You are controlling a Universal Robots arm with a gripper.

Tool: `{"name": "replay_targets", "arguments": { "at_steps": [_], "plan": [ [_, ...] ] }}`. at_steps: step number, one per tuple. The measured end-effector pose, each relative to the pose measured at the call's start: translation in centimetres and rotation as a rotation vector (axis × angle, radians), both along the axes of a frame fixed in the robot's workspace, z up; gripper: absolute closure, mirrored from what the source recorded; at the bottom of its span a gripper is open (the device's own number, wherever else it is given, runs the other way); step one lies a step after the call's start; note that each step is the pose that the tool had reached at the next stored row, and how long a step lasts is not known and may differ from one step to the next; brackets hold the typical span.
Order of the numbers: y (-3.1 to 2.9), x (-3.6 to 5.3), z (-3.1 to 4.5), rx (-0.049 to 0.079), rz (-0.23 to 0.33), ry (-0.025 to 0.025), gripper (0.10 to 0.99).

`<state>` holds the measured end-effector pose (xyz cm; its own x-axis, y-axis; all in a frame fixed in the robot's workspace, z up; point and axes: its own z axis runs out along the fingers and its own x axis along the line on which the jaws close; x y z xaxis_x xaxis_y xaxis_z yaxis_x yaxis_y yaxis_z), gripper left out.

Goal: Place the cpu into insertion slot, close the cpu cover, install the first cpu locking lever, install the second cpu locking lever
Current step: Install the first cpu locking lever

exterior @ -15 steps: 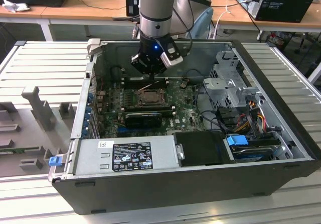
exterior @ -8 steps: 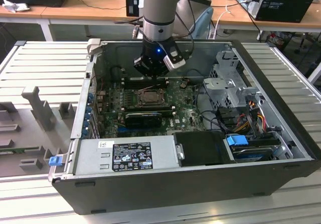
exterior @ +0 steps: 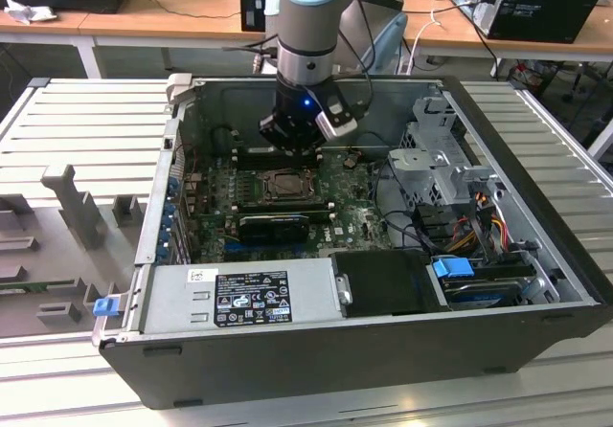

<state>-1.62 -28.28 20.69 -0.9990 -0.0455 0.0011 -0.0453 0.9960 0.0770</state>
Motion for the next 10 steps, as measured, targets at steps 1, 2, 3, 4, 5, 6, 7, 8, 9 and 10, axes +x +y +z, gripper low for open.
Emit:
{"name": "replay_targets", "arguments": {
  "at_steps": [1,2,3,4,5,6,7,8,9,10],
  "plan": [
    [0.0,0.02,-0.07,-0.001,0.0,0.0,0.98],
    [0.01,0.03,-0.13,-0.003,0.0,0.0,0.98],
    [0.01,0.04,-0.17,-0.005,0.0,0.0,0.98],
    [0.01,0.04,-0.2,-0.007,0.0,0.0001,0.98],
    [0.0,0.04,-0.26,-0.014,0.0,0.0002,0.98],
    [0.01,0.04,-0.3,-0.017,0.0,0.0001,0.98],
    [0.02,0.04,-0.33,-0.019,0.0,0.0,0.98],
    [0.05,0.05,-0.41,-0.022,0.0,-0.0002,0.98],
    [0.07,0.05,-0.5,-0.023,0.001,-0.0001,0.98],
    [0.09,0.05,-0.53,-0.024,0.002,0.0001,0.98]
  ]
}}
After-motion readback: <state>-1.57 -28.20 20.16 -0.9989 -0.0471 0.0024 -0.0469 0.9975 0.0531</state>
